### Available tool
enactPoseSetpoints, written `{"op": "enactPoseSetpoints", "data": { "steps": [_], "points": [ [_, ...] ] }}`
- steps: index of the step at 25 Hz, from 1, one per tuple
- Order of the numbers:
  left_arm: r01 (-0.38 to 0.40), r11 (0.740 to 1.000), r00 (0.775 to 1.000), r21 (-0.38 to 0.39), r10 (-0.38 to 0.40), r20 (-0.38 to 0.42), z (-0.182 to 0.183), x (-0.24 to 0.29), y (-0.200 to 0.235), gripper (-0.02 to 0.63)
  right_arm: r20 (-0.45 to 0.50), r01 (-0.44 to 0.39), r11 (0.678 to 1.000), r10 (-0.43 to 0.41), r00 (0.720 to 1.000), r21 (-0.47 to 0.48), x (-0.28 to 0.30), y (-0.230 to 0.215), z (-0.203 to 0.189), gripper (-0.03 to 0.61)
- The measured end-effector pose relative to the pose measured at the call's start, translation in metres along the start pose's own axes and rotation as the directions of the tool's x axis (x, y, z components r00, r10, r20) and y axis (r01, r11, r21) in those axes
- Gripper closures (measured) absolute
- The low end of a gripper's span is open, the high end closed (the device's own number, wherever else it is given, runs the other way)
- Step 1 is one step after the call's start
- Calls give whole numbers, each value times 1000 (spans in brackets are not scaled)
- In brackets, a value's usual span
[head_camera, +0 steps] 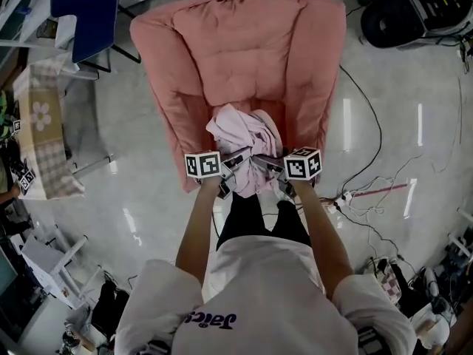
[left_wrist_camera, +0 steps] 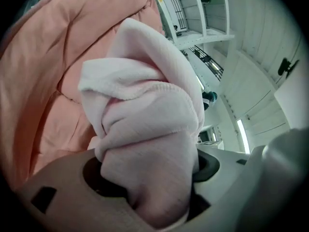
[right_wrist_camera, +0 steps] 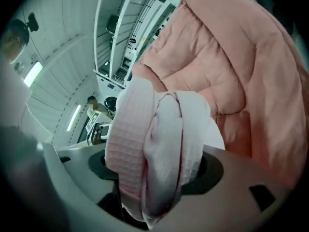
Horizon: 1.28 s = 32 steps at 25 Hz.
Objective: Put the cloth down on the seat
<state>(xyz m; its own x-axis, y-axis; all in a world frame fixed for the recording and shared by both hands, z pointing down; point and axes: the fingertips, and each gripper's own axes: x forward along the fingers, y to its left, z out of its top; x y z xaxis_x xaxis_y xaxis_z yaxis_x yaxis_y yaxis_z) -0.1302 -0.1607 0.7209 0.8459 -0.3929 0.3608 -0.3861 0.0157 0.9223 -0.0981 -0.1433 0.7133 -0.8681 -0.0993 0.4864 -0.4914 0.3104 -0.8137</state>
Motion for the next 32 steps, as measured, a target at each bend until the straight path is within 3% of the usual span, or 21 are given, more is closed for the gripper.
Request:
{"op": "enactPoseSetpoints", "data": {
  "steps": [6,11,14,19,22,28,32],
  "points": [
    [-88,995,996,-39,87,-15,8,37,77,287,-7,111,992,-111,994,54,38,-76,-6,268],
    [-183,982,983,-47,182,-27,19,55,150,285,-6,155,981,-155,988,115,84,-134,-13,268],
    [-251,966,967,-59,247,-63,13,64,190,281,-42,182,971,-178,983,157,105,-163,-26,268],
    [-364,929,929,-69,358,-91,-1,75,240,279,-105,305,934,-290,951,185,125,-206,-53,268],
    [-408,911,911,-53,403,-90,-6,81,257,273,-121,334,921,-315,941,199,132,-220,-62,268],
    [-439,898,897,-28,436,-71,-6,84,263,255,-121,341,914,-322,939,220,132,-230,-66,263],
    [-506,863,860,7,505,-69,-5,70,255,236,-136,393,896,-372,918,206,115,-225,-67,249]
  ]
}}
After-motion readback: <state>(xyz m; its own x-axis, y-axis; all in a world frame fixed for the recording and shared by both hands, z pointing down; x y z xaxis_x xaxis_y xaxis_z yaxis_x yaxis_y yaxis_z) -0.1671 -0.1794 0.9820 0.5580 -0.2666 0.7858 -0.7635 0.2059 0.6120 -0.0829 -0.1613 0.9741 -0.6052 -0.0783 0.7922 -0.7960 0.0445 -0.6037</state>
